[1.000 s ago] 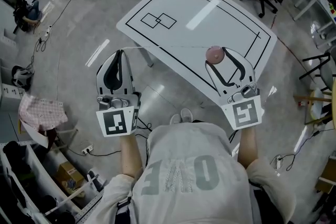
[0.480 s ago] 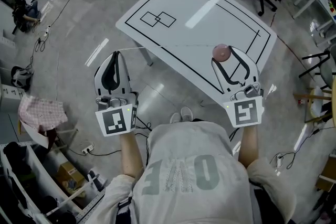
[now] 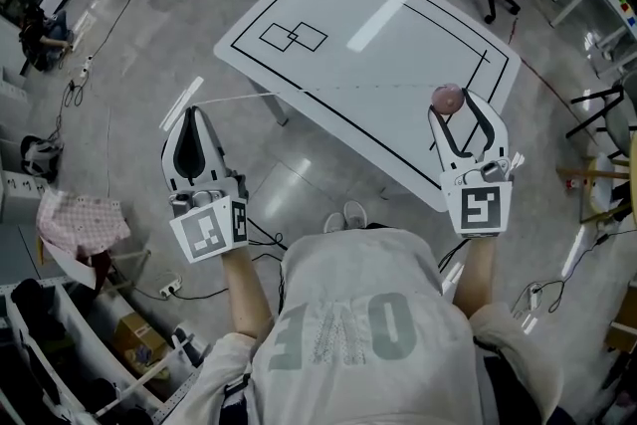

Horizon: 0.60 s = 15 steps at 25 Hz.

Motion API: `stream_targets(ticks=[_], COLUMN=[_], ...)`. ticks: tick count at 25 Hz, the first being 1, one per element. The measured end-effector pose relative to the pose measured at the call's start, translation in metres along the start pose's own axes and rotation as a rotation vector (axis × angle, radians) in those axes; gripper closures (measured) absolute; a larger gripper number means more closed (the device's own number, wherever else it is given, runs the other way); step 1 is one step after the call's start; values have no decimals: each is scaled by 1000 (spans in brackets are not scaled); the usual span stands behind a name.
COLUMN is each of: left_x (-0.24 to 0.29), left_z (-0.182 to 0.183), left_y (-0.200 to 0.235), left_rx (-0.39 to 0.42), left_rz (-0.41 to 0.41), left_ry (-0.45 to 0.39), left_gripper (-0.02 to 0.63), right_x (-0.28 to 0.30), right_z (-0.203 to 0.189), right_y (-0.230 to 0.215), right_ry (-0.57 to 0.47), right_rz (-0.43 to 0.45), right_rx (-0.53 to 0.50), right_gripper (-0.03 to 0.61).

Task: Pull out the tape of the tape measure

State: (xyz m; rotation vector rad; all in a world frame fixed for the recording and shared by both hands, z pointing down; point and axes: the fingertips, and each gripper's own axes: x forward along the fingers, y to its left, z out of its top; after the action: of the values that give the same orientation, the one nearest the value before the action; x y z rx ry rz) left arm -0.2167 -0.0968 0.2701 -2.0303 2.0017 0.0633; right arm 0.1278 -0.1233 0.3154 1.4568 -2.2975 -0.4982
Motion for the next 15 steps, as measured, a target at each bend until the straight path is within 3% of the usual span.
stream_targets(ticks=[4, 15], left_x=[0, 1], left_z=[-2, -1], left_y=[-4, -14], left_rx=[2, 7], left_rz=[-9, -43], left_ry=[6, 3], left_gripper=[584, 584], right_x=[-1, -6], right_z=[3, 5], right_y=[0, 6], right_ry=[-32, -36], right_rz=[20, 40], right_rx=[-59, -49], right_gripper=[350, 350])
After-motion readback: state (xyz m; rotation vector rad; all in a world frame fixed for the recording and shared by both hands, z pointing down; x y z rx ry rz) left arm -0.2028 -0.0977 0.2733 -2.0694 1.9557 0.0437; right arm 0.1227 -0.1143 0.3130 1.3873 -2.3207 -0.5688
